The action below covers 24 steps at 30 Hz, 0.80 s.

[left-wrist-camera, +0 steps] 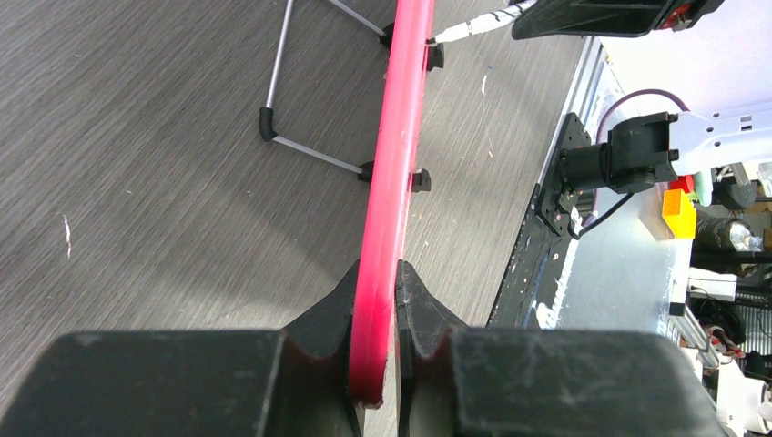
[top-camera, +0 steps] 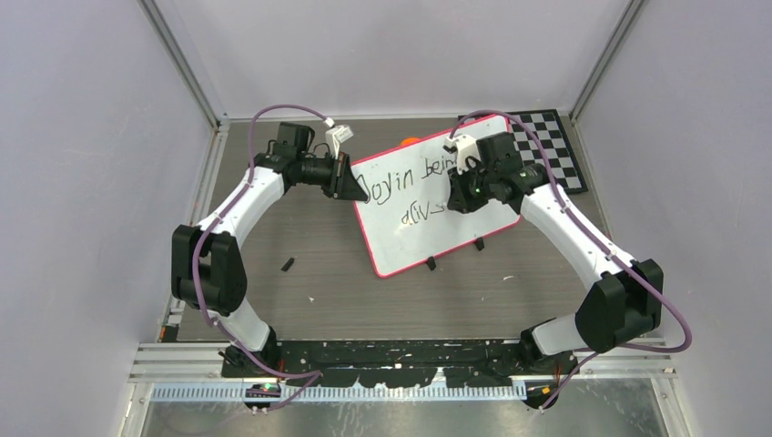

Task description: Write a sentence on the whiteboard

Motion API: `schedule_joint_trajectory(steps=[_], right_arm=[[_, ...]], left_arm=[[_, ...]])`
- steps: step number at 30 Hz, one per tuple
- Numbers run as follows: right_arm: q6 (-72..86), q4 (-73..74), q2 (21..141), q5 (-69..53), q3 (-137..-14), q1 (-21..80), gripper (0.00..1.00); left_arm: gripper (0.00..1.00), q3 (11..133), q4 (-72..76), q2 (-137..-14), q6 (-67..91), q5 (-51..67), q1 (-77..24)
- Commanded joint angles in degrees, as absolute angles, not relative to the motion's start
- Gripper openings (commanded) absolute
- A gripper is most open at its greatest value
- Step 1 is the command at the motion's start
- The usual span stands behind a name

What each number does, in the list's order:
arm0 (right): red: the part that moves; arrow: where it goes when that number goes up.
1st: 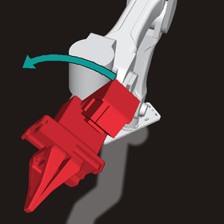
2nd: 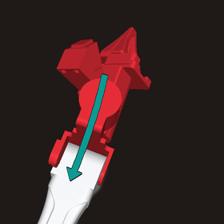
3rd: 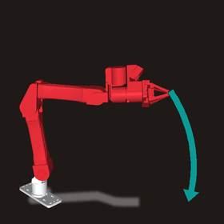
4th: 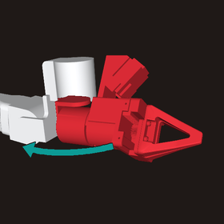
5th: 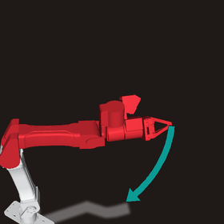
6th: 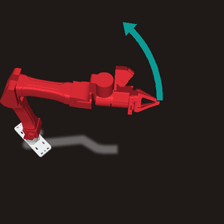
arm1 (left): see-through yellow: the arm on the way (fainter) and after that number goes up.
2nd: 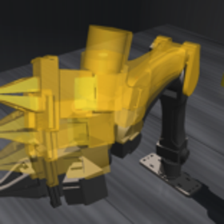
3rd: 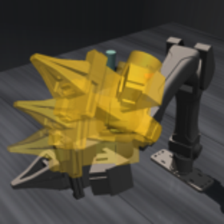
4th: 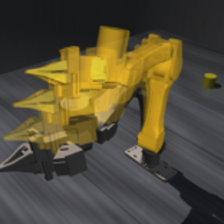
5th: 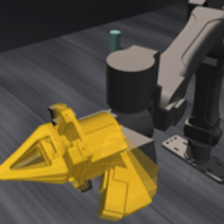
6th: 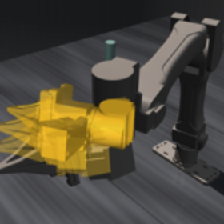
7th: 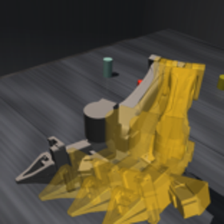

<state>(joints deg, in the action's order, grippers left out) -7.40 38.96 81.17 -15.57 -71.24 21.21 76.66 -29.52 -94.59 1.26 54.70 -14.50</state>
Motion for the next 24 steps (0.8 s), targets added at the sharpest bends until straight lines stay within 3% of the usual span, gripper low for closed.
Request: schedule_joint_trajectory(steps=[1,24], right_arm=[[-6.77,34.93,81.48,-16.18,-72.06,22.79,0.0],[-9.94,38.03,79.79,-12.79,-70.21,19.59,0.0]], left_arm=[[0.0,76.93,-28.26,-93.69,-1.54,51.02,-14.59],[0.0,76.67,-28.21,-93.3,-1.86,50.71,-14.59]])
